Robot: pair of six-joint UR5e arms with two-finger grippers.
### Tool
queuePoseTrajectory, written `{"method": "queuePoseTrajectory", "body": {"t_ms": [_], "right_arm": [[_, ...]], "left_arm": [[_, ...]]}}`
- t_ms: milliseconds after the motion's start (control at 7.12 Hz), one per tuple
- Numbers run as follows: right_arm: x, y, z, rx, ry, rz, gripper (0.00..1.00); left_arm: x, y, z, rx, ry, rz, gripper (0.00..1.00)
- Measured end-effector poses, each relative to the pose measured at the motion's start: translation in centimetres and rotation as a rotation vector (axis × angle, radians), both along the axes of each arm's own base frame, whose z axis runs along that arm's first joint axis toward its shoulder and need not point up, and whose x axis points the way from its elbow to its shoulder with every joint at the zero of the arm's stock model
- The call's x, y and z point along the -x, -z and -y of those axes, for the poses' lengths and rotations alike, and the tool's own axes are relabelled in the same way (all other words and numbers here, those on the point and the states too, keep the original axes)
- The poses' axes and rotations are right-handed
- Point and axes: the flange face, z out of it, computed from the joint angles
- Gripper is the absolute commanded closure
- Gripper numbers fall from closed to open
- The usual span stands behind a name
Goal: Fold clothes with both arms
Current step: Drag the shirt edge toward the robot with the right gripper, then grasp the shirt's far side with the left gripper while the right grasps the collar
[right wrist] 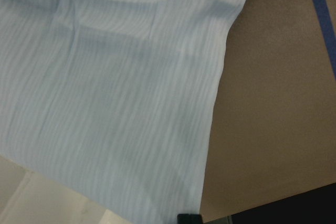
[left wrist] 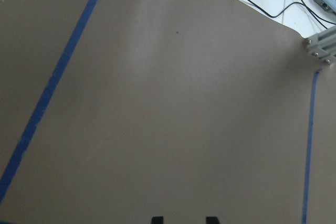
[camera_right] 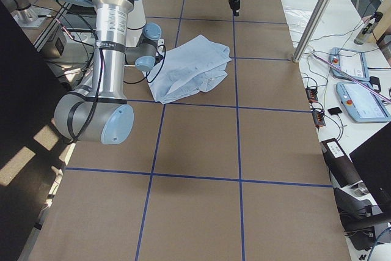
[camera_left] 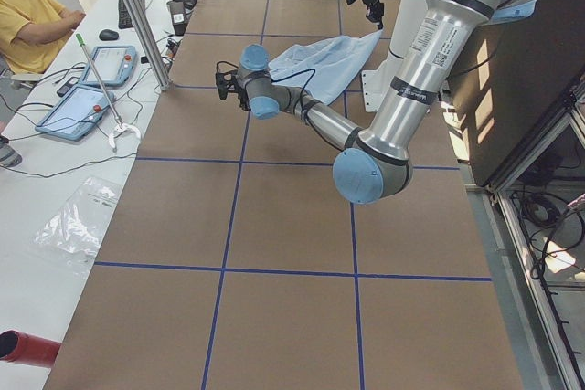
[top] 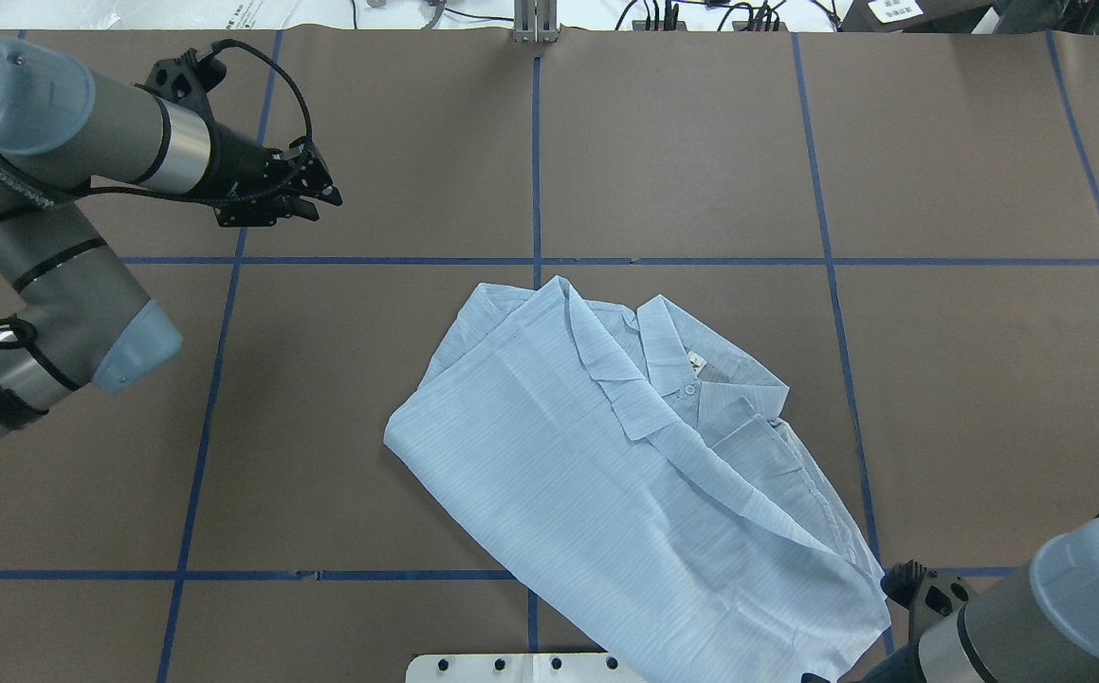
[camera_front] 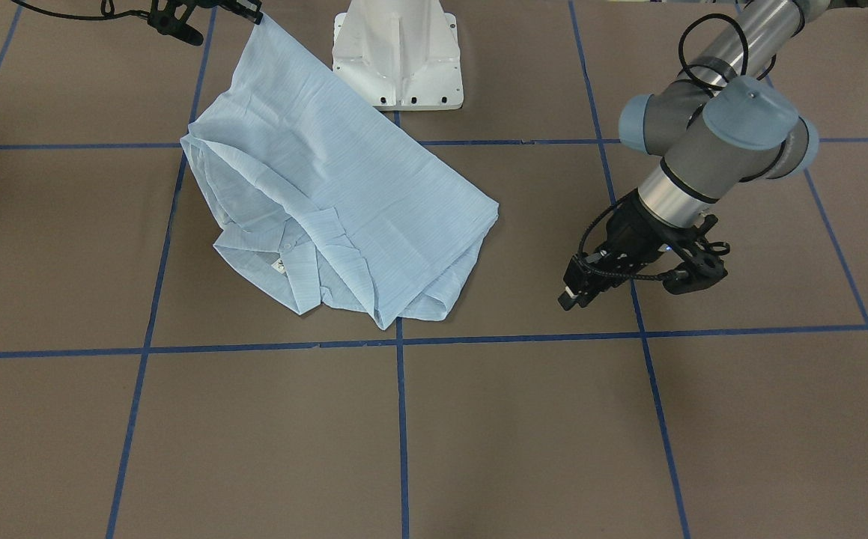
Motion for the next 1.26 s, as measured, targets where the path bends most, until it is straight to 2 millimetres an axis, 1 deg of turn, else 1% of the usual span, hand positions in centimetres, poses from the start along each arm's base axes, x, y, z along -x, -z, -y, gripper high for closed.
{"method": "queuePoseTrajectory", "body": {"t_ms": [141,281,422,562,703,843,984,1124,1265], "right_arm": [[-0.3,0.0,0.9,0.007,-0.023,-0.001,0.00],[-0.8,0.1,2.8,0.006,-0.071,0.002,0.00],[-0.8,0.2,5.8,-0.006,-0.144,0.013,0.00],[-0.2,0.3,10.1,-0.029,-0.232,0.029,0.00],[0.3,0.2,15.0,-0.076,-0.311,0.043,0.00],[0.4,-0.2,19.2,-0.135,-0.359,0.049,0.00],[0.2,-0.8,22.0,-0.186,-0.382,0.045,0.00],[0.3,-1.3,23.9,-0.219,-0.393,0.041,0.00],[0.8,-1.2,25.1,-0.237,-0.397,0.041,0.00]], "left_arm": [[-0.8,0.3,-2.2,0.037,-0.013,-0.026,0.41],[-1.8,0.2,-4.1,0.084,-0.024,-0.043,0.33],[-3.0,-0.3,-5.7,0.129,-0.029,-0.049,0.27],[-4.7,-0.9,-7.5,0.178,-0.029,-0.048,0.27],[-6.8,-1.3,-9.6,0.230,-0.031,-0.047,0.27],[-8.9,-1.6,-11.5,0.282,-0.039,-0.037,0.27],[-10.9,-2.0,-13.2,0.318,-0.041,-0.011,0.28],[-12.5,-2.1,-14.8,0.339,-0.035,0.022,0.28],[-13.1,-1.6,-15.8,0.352,-0.032,0.049,0.33]]}}
